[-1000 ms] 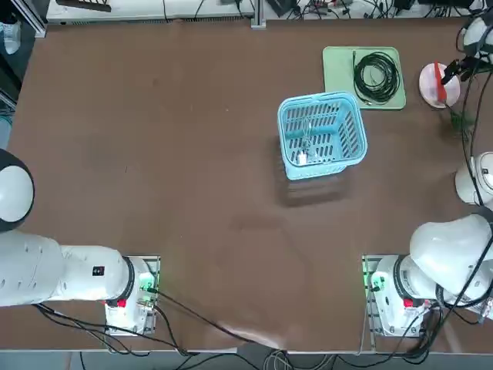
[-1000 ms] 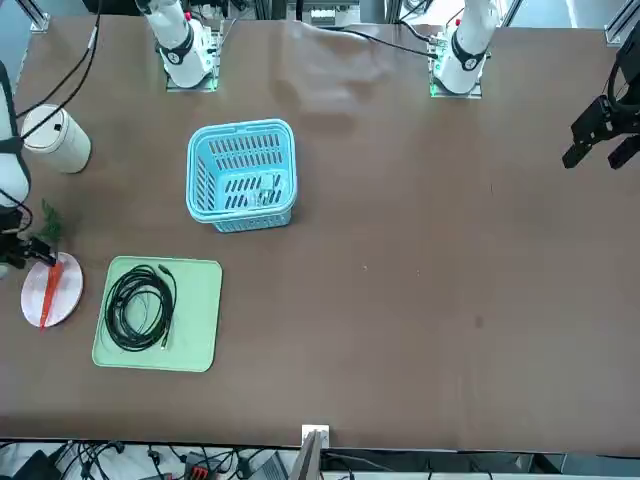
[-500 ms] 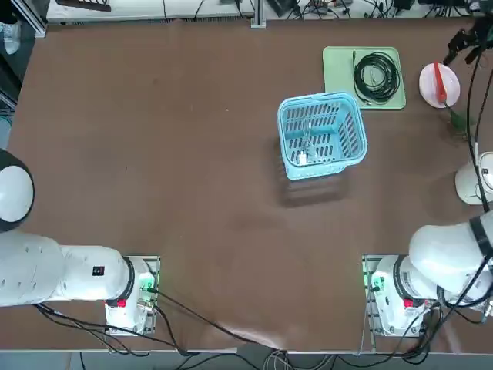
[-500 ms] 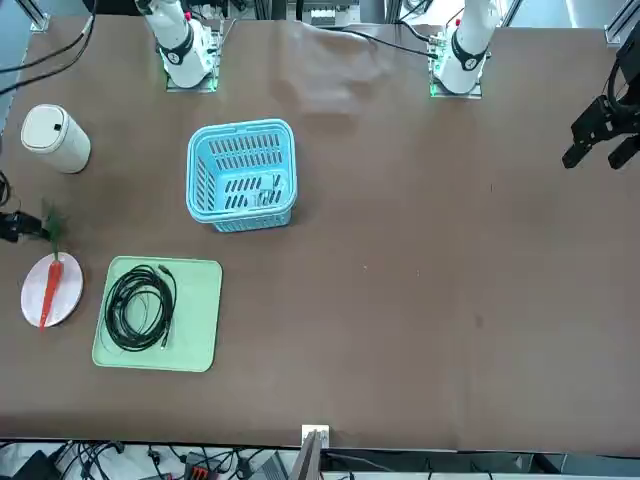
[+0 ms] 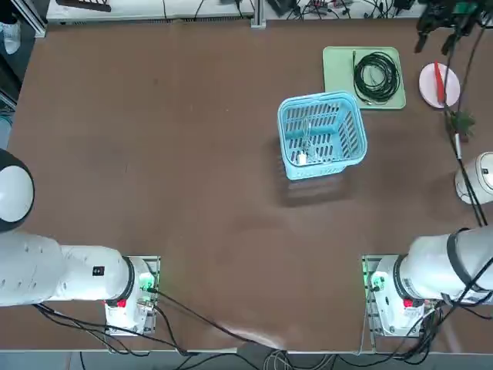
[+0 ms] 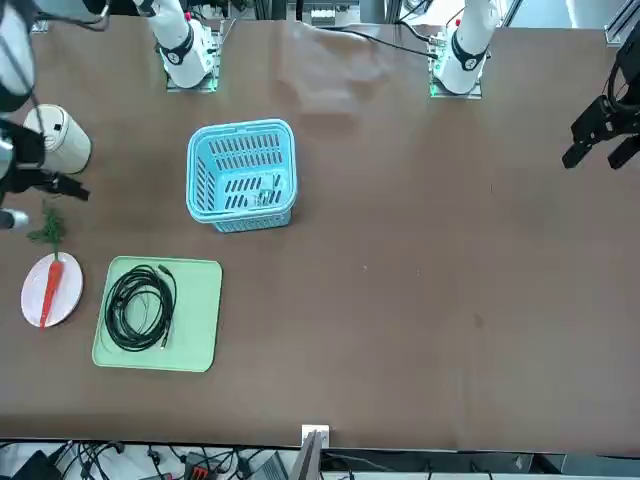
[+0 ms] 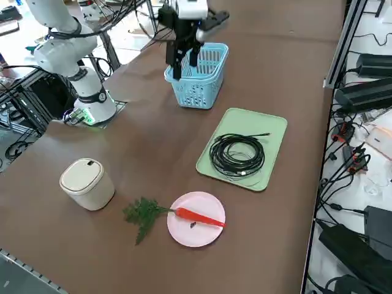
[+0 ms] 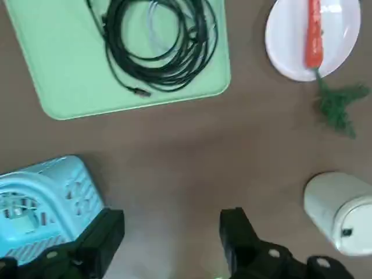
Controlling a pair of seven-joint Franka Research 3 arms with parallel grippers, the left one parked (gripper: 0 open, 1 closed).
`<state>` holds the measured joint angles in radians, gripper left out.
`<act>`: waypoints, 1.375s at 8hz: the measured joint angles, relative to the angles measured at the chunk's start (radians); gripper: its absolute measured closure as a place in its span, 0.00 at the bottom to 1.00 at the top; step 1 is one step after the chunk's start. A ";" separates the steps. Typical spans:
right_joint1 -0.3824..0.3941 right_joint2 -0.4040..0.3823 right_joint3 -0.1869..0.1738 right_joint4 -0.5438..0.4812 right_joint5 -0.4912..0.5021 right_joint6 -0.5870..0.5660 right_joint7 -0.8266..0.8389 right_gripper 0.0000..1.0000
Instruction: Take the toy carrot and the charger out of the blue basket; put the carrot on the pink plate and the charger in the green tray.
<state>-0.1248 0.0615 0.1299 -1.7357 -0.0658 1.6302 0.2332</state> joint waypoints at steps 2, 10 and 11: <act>0.155 -0.075 0.002 -0.121 0.002 0.036 0.205 0.00; 0.579 -0.164 0.001 -0.560 0.004 0.583 0.458 0.00; 0.597 -0.136 0.000 -0.567 0.004 0.624 0.469 0.00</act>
<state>0.4726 -0.0748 0.1294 -2.3030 -0.0622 2.2545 0.7026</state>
